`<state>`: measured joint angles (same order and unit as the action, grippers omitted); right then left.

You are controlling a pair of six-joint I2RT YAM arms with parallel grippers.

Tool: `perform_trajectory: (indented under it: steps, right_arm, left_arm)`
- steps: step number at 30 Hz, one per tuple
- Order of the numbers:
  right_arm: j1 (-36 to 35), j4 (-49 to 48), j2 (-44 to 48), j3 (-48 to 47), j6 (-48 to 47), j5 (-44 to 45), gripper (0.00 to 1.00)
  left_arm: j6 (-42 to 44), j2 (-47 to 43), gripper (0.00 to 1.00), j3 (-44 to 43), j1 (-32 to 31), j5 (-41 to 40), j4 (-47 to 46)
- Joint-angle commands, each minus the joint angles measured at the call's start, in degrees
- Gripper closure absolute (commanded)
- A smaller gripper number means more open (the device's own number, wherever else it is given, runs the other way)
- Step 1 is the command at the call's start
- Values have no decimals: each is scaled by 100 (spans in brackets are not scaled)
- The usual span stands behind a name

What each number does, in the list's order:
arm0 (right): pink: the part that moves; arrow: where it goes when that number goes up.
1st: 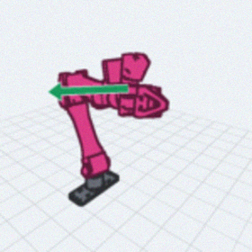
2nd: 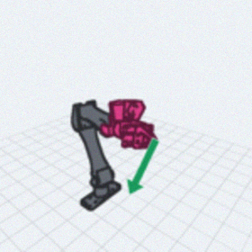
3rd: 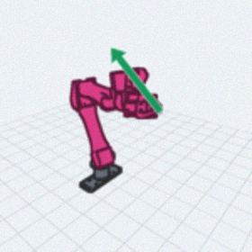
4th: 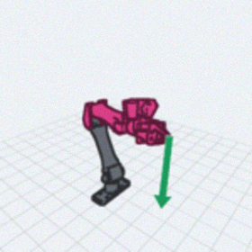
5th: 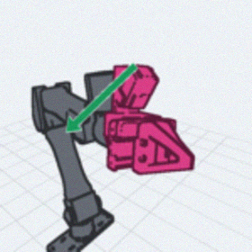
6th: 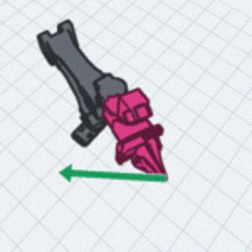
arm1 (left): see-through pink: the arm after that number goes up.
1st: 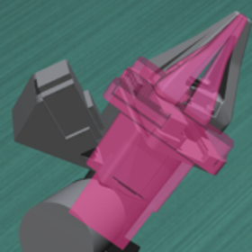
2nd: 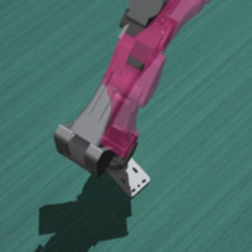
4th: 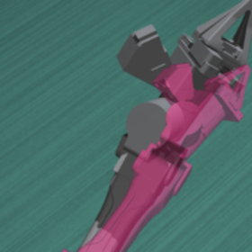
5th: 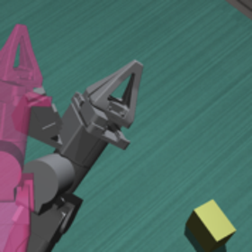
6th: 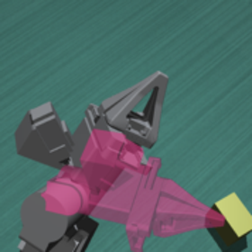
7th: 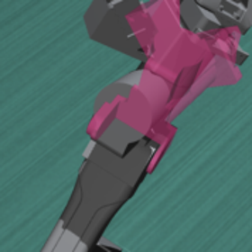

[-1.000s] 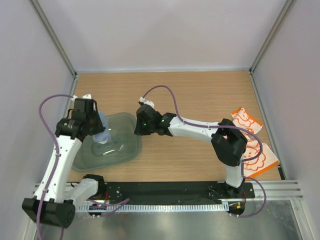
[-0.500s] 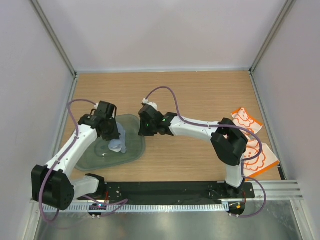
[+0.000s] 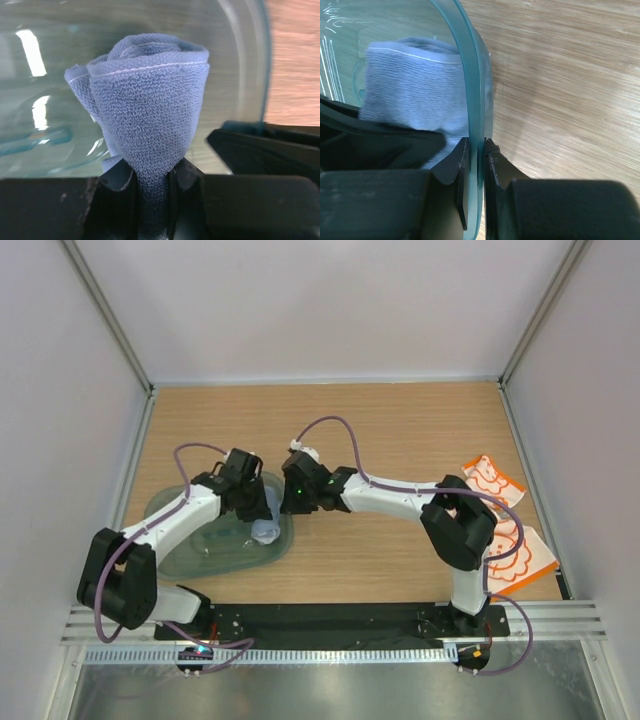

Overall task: Roll the towels
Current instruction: Place the rolled towel into the container

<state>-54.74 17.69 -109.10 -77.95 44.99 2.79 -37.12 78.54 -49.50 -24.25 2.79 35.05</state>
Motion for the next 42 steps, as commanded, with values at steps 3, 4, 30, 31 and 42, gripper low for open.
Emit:
perform_trajectory:
  steps: [3, 4, 30, 31, 42]
  right_arm:
    - [104, -29, 336, 184, -78, -15, 99]
    - [113, -64, 337, 227, -61, -50, 99]
    - [165, -135, 302, 298, -70, -208, 99]
    - [165, -126, 293, 281, -78, -208, 99]
    - [165, -108, 275, 281, -61, -200, 99]
  left_arm:
    - [-383, -111, 99, 553, -36, 635, -1579]
    - [-418, -120, 99, 633, -36, 688, -1693]
    - [-550, -277, 13, 1320, -45, 337, -2442]
    - [-550, -330, 11, 1285, -45, 319, -2389]
    - [-612, -753, 10, 1056, -45, -6, -1870]
